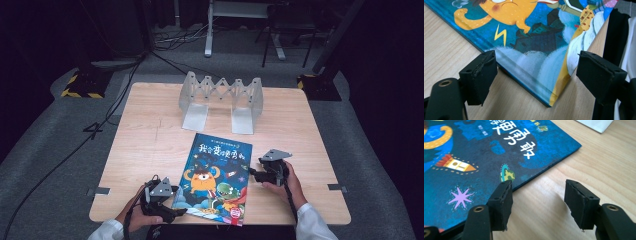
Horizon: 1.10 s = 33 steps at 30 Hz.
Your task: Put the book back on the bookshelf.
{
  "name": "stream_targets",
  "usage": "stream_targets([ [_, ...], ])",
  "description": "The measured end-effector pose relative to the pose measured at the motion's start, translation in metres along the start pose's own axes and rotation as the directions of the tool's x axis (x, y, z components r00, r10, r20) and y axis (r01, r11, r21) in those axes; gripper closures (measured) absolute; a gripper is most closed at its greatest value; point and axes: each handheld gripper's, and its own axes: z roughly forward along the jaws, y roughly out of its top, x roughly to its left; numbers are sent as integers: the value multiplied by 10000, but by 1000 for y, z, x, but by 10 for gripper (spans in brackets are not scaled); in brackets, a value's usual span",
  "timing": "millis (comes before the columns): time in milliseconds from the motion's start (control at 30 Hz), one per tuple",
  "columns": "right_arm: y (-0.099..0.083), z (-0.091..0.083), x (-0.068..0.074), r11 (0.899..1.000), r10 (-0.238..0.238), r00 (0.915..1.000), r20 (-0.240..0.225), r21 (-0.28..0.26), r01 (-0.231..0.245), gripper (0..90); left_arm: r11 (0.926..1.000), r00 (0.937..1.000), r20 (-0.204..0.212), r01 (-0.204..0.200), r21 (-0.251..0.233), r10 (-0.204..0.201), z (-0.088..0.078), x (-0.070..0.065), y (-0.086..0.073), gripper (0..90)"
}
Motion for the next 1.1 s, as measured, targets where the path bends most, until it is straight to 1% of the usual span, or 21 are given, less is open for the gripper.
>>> stream_targets([
  [67, -2, -3, 3, 9999, -97, 9995, -298, 73, 99, 400, 10000, 10000, -66, 64, -20, -64, 0, -1, 0, 175],
  [100, -2, -3, 3, 9999, -97, 9995, -298, 73, 99, 400, 10000, 9999, -122, 41, 4, -41, 1, -2, 0, 175],
  [133, -9, -10, 8, 9994, -327, 9958, -860, 121, 338, 378, 10000, 9999, -165, -1, 21, 1, 2, -4, 1, 175],
  [167, -9, -10, 8, 9994, -327, 9958, -860, 121, 338, 378, 10000, 9999, -165, -1, 21, 1, 2, -4, 1, 176],
  [233, -17, -19, 15, 9976, -669, 9901, -1231, 85, 684, 360, 10000, 9999, -82, -64, 19, 64, 5, -8, 3, 180],
  [267, -23, -25, 18, 9974, -698, 9896, -1261, 65, 712, 362, 10000, 10000, -47, -27, 25, 27, 6, -9, 5, 184],
  [300, -23, -25, 18, 9974, -698, 9896, -1261, 65, 712, 362, 10000, 10000, -2, -35, -1, 35, 8, -10, 6, 184],
  [333, -28, -30, 19, 9970, -754, 9898, -1205, 66, 768, 362, 9999, 9999, -65, -156, 28, 157, 12, -13, 10, 189],
  [400, -29, -31, 19, 9974, -706, 9906, -1171, 75, 720, 362, 9998, 9998, -67, -202, 24, 202, 16, -14, 13, 190],
  [467, -31, -32, 12, 9990, -424, 9937, -1042, 110, 438, 347, 9996, 9996, -43, -279, 23, 279, 20, -15, 16, 191],
  [567, -30, -30, 1, 9998, -126, 9969, -771, 117, 136, 343, 9997, 9994, -204, -263, -21, 263, 27, -16, 23, 210],
  [700, -30, -27, -11, 9997, 223, 9987, -469, 48, -221, 343, 9987, 9980, -374, -508, 78, 511, 36, -18, 32, 209],
  [767, -31, -29, -15, 9997, 239, 9988, -426, 97, -235, 339, 9990, 9983, -372, -439, 61, 441, 39, -19, 35, 204],
  [833, -33, -31, -16, 9994, 324, 9986, -411, 139, -319, 345, 9979, 9969, -475, -628, 144, 634, 41, -21, 36, 199],
  [867, -35, -35, -15, 9994, 151, 9984, -547, 320, -134, 342, 9964, 9947, -631, -801, 266, 816, 43, -24, 37, 186],
  [900, -35, -35, -15, 9994, 151, 9984, -547, 320, -134, 342, 9964, 9947, -631, -801, 266, 816, 43, -24, 37, 181],
  [967, -36, -40, -12, 9985, -3, 9975, -706, 550, 42, 329, 9971, 9953, -642, -710, 257, 726, 41, -25, 35, 182],
  [1000, -37, -43, -9, 9972, -143, 9956, -921, 723, 210, 319, 9969, 9951, -614, -756, 230, 769, 40, -24, 34, 183],
  [1033, -39, -50, -3, 9945, -348, 9935, -1080, 942, 450, 317, 9973, 9954, -650, -691, 264, 707, 38, -24, 32, 183],
  [1067, -41, -52, -1, 9934, -467, 9924, -1139, 991, 581, 317, 9975, 9948, -766, -656, 251, 673, 34, -22, 28, 182],
  [1100, -41, -52, -1, 9934, -467, 9924, -1139, 991, 581, 317, 9975, 9948, -766, -656, 251, 673, 34, -22, 28, 182],
])
